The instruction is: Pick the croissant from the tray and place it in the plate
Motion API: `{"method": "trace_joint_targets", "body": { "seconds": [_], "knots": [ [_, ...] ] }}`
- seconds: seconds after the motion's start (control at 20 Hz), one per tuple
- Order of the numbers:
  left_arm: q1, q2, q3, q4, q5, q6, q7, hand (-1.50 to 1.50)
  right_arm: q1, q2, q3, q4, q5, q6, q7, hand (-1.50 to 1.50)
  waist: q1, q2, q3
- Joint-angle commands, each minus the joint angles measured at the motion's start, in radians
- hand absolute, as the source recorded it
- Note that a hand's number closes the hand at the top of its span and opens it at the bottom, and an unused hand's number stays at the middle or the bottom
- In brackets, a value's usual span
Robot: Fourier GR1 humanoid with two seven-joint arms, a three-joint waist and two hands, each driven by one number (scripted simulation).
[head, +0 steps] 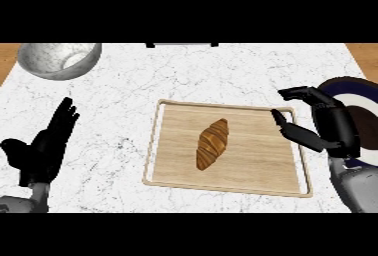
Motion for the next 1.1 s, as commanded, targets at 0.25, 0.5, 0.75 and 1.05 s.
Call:
{"method": "trace_joint_targets", "body": {
  "seconds": [0.25, 0.5, 0.75, 1.05],
  "knots": [
    [-0.106, -0.032, 0.012, 0.108, -0.021, -0.06, 0.085, 0.0, 0.144, 0.17, 0.092, 0.095, 0.152, -0.121, -0.166, -1.5, 0.027, -0.006, 0.006],
    [-0.102, -0.081, 0.016, 0.128, -0.041, -0.067, 0.067, 0.0, 0.144, 0.125, 0.15, 0.076, 0.284, -0.124, -0.037, -1.5, 0.028, -0.007, 0.005],
    [-0.098, -0.061, 0.045, 0.112, -0.058, -0.1, 0.088, 0.0, 0.174, 0.082, 0.213, -0.107, 0.421, -0.124, 0.229, -1.5, 0.028, -0.008, 0.005],
    [-0.125, -0.077, 0.059, 0.141, -0.075, -0.126, 0.084, 0.0, 0.099, 0.083, 0.274, -0.175, 0.487, 0.01, 0.498, -1.5, 0.033, -0.008, 0.005]
  ]
}}
